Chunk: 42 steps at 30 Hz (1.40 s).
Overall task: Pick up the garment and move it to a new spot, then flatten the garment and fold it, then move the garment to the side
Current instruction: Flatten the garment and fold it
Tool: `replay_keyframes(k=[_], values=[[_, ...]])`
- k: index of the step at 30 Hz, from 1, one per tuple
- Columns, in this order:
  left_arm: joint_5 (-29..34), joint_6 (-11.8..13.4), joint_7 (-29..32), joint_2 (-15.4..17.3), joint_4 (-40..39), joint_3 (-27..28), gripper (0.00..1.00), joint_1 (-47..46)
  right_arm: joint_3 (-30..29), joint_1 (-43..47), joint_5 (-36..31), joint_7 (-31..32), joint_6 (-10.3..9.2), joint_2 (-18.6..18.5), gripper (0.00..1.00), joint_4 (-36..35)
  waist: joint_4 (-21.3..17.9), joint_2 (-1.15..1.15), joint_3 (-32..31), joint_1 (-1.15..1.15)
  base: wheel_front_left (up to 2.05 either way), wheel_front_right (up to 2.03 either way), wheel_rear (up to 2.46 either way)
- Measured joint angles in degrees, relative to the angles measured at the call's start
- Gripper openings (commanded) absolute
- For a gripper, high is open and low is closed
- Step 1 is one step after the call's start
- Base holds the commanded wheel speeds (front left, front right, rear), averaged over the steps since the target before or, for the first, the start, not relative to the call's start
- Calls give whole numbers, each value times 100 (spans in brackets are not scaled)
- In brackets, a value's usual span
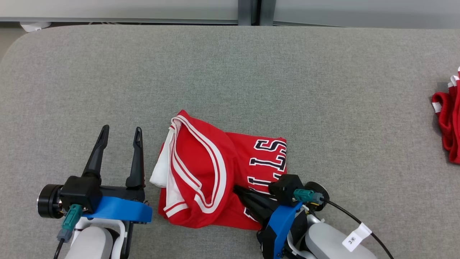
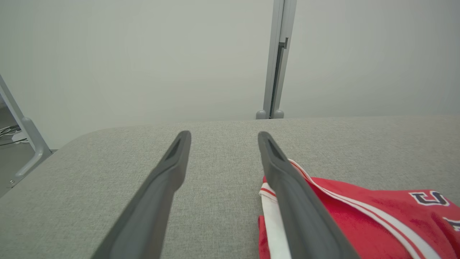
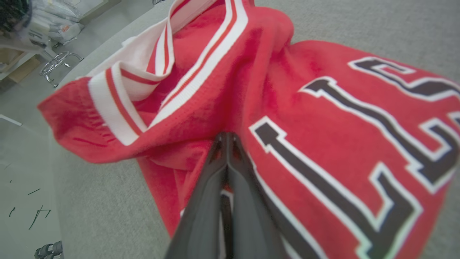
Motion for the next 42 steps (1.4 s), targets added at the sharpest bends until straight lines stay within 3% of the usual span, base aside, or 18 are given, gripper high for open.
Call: replay_keyframes(k=[27,34,42], values=[[101,-168,-15,-146,37,16,100,-60,1328,-1164,902,-623,0,438,0,931,156,0,37,0,0,0,0],[136,-218,-15,-200,38,49,100,-65,1556,-1223,1196,-315,1,514,0,1434,175,0,82,0,0,0,0],[183,-245,-15,-250,37,119,100,-70,1653,-1207,1572,-149,8,447,0,1490,119,-2,96,-1,0,0,0]])
